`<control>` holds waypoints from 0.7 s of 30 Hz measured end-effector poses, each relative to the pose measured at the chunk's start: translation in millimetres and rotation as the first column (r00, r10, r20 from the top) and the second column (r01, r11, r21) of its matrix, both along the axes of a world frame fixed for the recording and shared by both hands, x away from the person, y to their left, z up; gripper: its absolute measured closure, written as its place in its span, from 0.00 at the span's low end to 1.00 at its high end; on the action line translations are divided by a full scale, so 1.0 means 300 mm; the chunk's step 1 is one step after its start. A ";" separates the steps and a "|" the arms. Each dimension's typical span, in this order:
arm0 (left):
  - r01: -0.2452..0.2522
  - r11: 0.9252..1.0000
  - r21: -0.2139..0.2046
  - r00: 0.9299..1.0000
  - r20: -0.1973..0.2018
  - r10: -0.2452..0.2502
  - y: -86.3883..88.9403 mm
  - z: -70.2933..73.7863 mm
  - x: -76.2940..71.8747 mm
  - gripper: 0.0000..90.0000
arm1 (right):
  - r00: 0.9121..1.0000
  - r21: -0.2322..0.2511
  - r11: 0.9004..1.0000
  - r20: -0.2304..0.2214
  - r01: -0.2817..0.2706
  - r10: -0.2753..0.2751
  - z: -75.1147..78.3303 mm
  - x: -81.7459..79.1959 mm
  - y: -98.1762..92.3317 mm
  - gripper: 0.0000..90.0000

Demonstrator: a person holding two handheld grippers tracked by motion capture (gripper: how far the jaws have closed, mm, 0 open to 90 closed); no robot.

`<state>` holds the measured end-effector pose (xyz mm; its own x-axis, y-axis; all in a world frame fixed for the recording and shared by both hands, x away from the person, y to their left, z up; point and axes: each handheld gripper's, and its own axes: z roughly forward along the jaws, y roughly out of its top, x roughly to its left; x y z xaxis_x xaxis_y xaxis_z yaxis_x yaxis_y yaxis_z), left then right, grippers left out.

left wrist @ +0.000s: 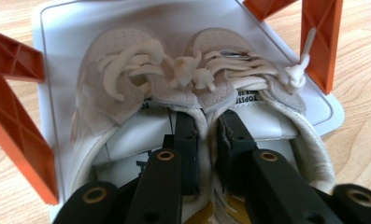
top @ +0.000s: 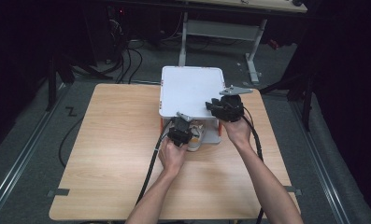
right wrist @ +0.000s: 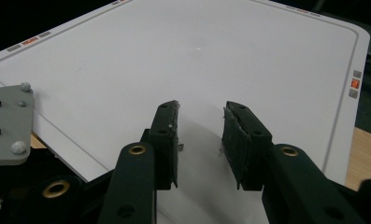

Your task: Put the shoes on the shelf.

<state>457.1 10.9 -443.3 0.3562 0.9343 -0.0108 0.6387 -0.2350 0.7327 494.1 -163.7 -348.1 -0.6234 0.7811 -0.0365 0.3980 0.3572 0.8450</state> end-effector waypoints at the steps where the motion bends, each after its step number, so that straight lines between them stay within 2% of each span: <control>1: 0.002 1.000 -0.001 1.000 -0.003 -0.002 0.000 0.001 0.000 0.87 | 1.000 0.001 1.000 -0.001 0.001 -0.001 -0.001 0.001 -0.001 0.73; 3: 0.010 1.000 -0.011 1.000 -0.010 -0.010 0.003 0.003 0.000 0.83 | 1.000 0.007 1.000 -0.004 -0.001 0.001 -0.001 0.003 -0.003 0.73; 6: 0.014 1.000 -0.011 1.000 -0.008 -0.014 0.004 0.003 0.000 0.70 | 1.000 0.001 1.000 -0.005 0.000 0.000 0.000 0.002 -0.005 0.73; 12: 0.030 0.997 -0.077 0.999 -0.029 -0.033 0.012 0.010 -0.001 0.49 | 1.000 -0.010 1.000 -0.005 -0.001 0.001 0.003 0.000 -0.009 0.73; 21: 0.021 0.989 -0.144 0.999 -0.037 -0.027 0.016 0.012 -0.007 0.40 | 1.000 -0.016 1.000 -0.003 -0.004 0.004 0.004 -0.001 -0.009 0.73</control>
<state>454.9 15.6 -439.7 0.3752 0.9134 -0.1581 0.6629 -0.1451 0.7345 494.0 -166.5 -346.9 -0.6263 0.7781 -0.0472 0.3995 0.3723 0.8378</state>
